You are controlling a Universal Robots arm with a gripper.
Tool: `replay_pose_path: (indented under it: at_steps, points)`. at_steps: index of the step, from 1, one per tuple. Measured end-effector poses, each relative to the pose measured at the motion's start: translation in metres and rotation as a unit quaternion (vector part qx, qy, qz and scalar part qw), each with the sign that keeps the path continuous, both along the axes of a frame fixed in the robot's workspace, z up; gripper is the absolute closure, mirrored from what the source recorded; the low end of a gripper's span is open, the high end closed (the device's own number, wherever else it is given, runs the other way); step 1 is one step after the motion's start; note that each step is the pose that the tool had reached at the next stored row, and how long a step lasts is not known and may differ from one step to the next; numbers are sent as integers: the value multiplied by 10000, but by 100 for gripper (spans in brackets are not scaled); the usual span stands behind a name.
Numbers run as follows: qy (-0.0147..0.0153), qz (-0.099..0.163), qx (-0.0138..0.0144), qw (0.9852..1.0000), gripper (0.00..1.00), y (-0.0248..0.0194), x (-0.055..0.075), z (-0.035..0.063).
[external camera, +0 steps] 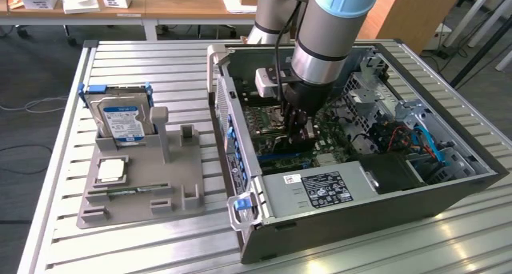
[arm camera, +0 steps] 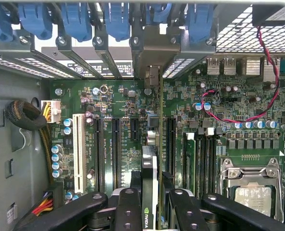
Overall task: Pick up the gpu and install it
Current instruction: 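Insert the gpu into the slot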
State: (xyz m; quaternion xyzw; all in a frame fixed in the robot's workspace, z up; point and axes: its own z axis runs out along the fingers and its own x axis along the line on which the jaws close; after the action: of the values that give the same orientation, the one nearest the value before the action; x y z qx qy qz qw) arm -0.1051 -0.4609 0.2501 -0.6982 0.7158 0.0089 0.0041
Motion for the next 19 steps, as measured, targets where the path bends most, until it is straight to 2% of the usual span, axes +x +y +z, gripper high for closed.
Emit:
replay_pose_path:
  at_steps: [19]
  points:
    - [0,22,0,10000,73,0,0,-2]
